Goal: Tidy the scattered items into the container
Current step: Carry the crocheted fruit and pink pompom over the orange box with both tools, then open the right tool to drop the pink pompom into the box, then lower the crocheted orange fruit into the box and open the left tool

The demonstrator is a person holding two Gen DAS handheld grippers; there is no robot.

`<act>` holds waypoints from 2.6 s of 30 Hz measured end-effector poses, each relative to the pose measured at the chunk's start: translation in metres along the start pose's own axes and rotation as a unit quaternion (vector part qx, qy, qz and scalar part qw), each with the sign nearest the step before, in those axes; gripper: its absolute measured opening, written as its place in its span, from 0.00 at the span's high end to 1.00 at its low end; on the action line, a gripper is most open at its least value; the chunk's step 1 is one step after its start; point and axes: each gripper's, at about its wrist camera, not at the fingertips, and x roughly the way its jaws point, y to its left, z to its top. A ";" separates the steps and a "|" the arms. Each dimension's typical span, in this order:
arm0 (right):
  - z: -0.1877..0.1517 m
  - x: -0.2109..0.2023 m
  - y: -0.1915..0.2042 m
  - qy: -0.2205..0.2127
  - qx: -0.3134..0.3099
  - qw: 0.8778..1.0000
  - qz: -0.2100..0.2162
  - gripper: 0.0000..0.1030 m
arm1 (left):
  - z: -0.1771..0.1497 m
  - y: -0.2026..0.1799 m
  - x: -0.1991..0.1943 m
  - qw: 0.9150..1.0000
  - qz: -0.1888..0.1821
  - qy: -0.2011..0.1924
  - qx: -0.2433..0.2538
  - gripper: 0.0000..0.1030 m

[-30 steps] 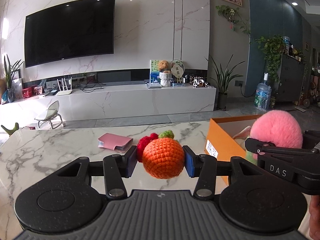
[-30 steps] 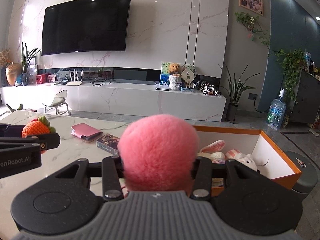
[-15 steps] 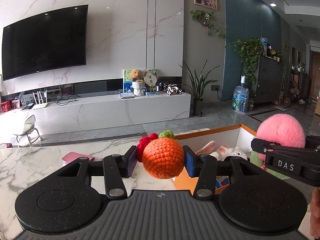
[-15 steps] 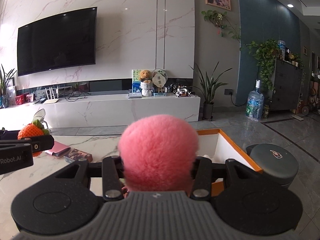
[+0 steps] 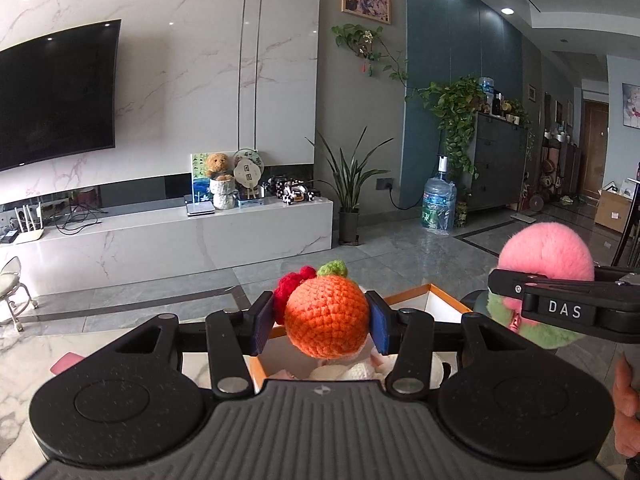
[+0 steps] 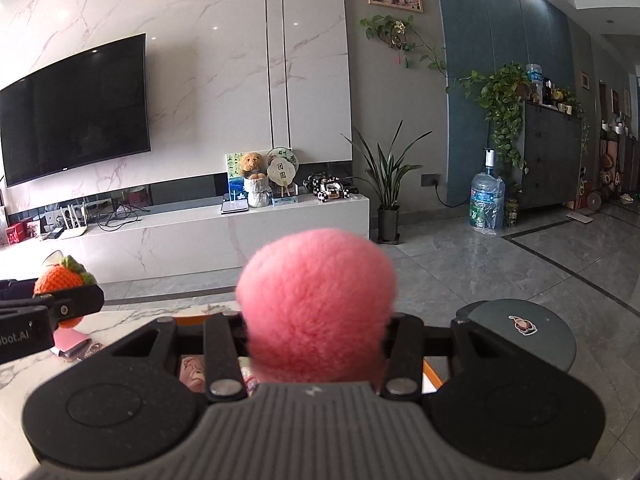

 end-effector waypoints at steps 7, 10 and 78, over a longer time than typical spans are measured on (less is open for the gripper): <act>0.003 0.046 -0.018 0.038 0.000 0.999 0.003 0.54 | -0.008 -0.021 0.038 0.999 -0.017 0.031 0.018 0.46; -0.007 0.070 -0.025 0.078 0.005 0.997 0.007 0.54 | -0.014 -0.025 0.051 0.998 -0.021 0.047 0.020 0.46; -0.042 0.081 -0.080 0.036 0.085 0.994 -0.064 0.77 | -0.036 -0.101 0.141 0.982 -0.099 0.124 0.098 0.46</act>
